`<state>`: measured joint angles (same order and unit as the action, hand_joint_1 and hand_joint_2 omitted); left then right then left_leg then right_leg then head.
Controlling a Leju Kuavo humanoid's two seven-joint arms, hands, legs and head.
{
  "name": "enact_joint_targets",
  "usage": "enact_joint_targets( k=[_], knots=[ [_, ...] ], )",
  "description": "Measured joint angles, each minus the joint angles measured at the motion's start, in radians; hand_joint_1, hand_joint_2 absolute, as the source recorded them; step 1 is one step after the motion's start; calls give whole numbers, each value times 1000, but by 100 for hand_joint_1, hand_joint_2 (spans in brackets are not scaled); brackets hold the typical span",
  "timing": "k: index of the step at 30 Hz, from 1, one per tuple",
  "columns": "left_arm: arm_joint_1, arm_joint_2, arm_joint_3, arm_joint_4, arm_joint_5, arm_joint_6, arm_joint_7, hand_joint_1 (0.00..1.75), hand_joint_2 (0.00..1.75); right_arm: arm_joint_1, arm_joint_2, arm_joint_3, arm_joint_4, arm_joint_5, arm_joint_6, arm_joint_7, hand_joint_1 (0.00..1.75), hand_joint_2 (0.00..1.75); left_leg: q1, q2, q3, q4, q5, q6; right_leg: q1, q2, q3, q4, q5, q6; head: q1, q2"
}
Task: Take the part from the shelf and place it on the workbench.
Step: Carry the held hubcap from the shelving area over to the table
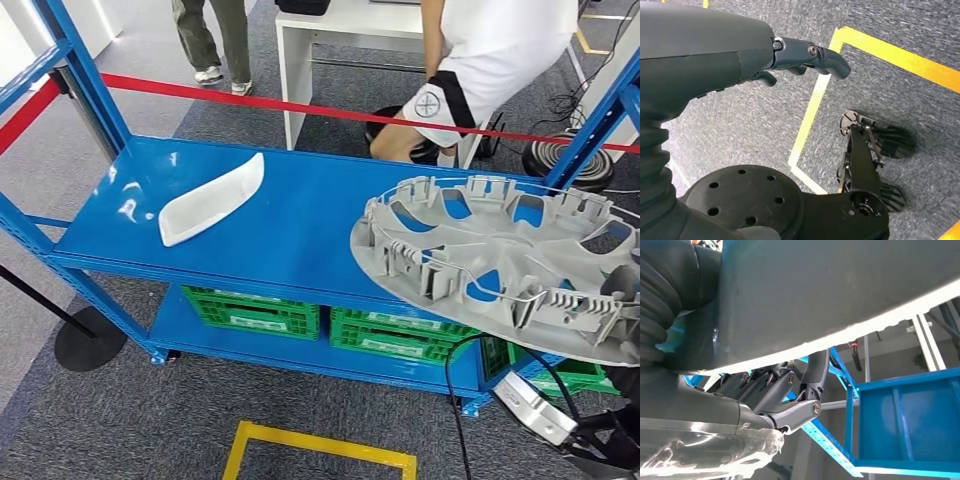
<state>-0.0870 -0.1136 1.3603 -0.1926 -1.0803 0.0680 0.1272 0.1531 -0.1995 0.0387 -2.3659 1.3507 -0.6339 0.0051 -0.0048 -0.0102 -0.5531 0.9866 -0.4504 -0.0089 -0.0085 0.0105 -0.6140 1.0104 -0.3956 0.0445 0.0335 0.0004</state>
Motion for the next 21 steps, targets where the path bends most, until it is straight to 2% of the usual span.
enact_joint_targets(
  k=[4,6,7,8,10,11,12,13,15,16,17,18,20,21],
  knots=[
    [0,2,0,0,1,-9,-12,0,175,13,0,0,0,9,-14,-12,175,175,-6,0,-1,-2,2,10,-7,0,1,-4,4,9,0,0],
    [-1,1,0,0,3,-18,-26,0,175,20,0,0,-2,13,-16,-15,175,175,-2,2,3,-12,13,18,-7,0,-4,3,-3,15,0,0],
    [-1,1,0,0,3,-22,-32,0,175,24,0,0,-2,14,-19,-16,175,175,2,3,4,-17,18,22,-6,-1,-15,28,-22,17,3,0],
    [-1,0,0,0,3,-24,-36,0,175,27,0,0,-3,15,-23,-18,175,175,5,4,5,-21,22,24,-6,-2,-36,77,-54,20,5,0],
    [-1,2,0,0,3,-25,-40,0,175,33,0,0,-3,16,-31,-20,175,175,6,6,3,-21,24,25,-8,-2,-90,213,-125,25,9,0],
    [-1,2,0,0,3,-26,-41,0,175,36,0,0,-3,16,-33,-20,175,175,6,7,3,-20,24,24,-10,-3,-110,266,-145,28,10,0],
    [0,2,0,0,3,-26,-41,0,175,38,0,0,-3,16,-35,-20,175,175,7,8,2,-20,25,22,-11,-3,-113,283,-148,31,10,0],
    [0,2,0,0,3,-26,-41,0,175,39,0,0,-3,15,-35,-20,175,175,9,8,2,-19,26,19,-14,-3,-97,263,-133,33,10,0],
    [-1,1,0,0,3,-26,-41,0,175,39,0,0,-3,14,-35,-20,175,175,13,7,0,-14,26,8,-22,-4,-23,135,-80,43,10,0],
    [-1,3,0,0,3,-26,-41,0,175,39,0,0,-3,13,-35,-20,175,175,13,5,-2,-9,24,0,-24,-1,12,75,-62,43,11,0],
    [-1,5,0,0,3,-25,-40,0,175,39,0,0,-4,11,-35,-20,175,175,12,4,-5,-4,24,-8,-26,2,32,38,-52,39,11,0],
    [-1,6,0,0,3,-24,-39,0,175,39,0,0,-4,11,-35,-20,175,175,10,3,-9,-1,25,-16,-26,6,37,25,-51,31,10,0],
    [-1,7,0,0,3,-21,-37,0,175,39,0,0,-4,11,-36,-21,175,175,10,2,-17,0,31,-27,-22,9,26,33,-44,9,7,0],
    [-1,7,0,0,3,-21,-36,0,175,40,0,0,-4,11,-36,-21,175,175,12,2,-21,3,29,-32,-21,9,20,34,-40,2,7,0]
  ],
)
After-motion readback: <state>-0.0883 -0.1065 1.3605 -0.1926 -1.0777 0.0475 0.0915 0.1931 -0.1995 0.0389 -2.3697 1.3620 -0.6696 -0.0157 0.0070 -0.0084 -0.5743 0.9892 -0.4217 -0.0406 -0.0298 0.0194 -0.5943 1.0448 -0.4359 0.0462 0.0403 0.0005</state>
